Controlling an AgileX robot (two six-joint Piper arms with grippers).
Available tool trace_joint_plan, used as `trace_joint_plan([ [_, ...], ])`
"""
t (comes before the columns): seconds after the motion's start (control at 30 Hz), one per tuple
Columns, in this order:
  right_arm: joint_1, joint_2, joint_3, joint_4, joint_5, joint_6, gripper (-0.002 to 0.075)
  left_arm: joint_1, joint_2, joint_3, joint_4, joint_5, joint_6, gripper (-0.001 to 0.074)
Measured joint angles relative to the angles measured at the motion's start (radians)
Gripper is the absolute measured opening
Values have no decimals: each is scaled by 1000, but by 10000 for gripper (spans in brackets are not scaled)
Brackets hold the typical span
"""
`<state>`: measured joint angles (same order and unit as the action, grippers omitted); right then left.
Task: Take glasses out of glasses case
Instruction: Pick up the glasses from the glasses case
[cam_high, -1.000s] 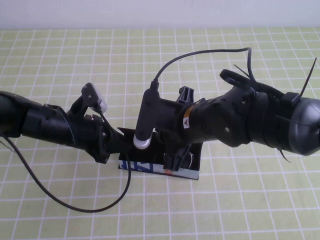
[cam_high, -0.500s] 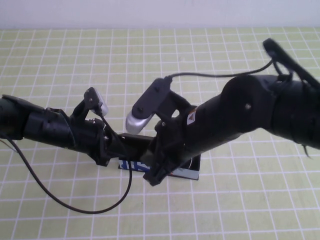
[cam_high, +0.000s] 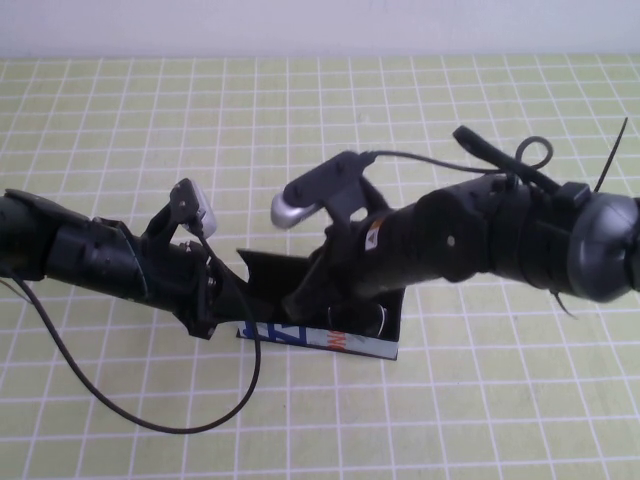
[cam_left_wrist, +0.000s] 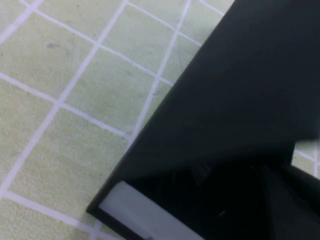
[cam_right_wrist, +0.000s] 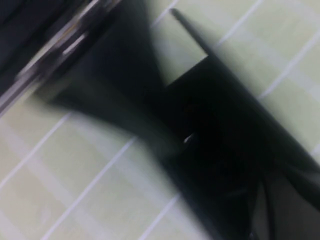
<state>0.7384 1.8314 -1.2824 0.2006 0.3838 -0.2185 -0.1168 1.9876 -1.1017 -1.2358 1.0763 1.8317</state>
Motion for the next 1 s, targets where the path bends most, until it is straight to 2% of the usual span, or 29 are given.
trace_joint_plan([
  [0.3, -79, 98, -135, 6, -6, 25, -16, 0, 0, 0, 8, 10, 0, -4],
  [0.53, -126, 223, -259, 45, 118, 25, -16, 0, 0, 0, 16, 12, 0, -4],
  [1.0, -142, 214, -292, 52, 222, -5, -16, 0, -14, -14, 19, 69, -16, -4],
])
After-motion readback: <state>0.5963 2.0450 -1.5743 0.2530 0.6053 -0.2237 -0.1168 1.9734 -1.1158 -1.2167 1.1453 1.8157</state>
